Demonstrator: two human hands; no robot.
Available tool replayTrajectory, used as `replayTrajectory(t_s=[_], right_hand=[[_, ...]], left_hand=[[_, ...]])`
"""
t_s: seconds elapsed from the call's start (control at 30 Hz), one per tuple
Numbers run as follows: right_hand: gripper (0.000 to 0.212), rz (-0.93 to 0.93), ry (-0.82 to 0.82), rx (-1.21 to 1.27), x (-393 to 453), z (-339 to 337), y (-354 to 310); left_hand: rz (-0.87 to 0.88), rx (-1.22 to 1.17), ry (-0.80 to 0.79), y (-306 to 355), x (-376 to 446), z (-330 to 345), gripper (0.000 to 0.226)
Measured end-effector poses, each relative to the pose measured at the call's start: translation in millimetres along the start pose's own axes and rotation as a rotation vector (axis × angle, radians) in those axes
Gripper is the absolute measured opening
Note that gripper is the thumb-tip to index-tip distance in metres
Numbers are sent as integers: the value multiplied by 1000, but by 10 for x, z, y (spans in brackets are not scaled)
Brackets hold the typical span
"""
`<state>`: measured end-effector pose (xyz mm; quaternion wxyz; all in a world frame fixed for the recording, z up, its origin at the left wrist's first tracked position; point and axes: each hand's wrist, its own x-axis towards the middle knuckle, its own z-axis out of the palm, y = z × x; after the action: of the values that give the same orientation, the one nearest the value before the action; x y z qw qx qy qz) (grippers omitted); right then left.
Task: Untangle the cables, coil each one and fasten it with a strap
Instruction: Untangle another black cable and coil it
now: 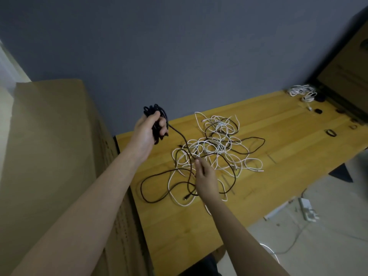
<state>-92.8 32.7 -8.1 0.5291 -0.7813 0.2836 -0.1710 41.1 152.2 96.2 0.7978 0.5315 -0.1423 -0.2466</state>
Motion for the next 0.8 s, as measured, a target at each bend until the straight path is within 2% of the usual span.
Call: replayTrajectory(t_s=[0.1,0.2,0.37,0.47,0.53,0.63,0.73,0.8], right_hand=[[21,-274,-3,-612,-54,-8,77],[17,-548,-59,-892,-142,36,126],[13,-972,-10,-798,-169,-103,-5],[7,-1132,73,-740,-147,-240,-154],[8,-1205,115,-703,-104,-349,-262],[22,-1230,187,-661,14,-514,-393],[37,-1121,217,-686,211,-652,-420],[41,-962,174,-678,320,-759,-432]], left_hand=[[37,130,8,-60,1,44,17],[82,389,-9,-105,-23,79,17],[177,754,-171,-185,-74,107,11],[101,900,-297,-261,-87,92,17],[-9,1032,-395,-284,-124,97,27],[-136,1151,-471,-275,-194,136,33],[-170,1051,-486,-224,-246,201,48],[-187,1000,-535,-184,-265,222,57]])
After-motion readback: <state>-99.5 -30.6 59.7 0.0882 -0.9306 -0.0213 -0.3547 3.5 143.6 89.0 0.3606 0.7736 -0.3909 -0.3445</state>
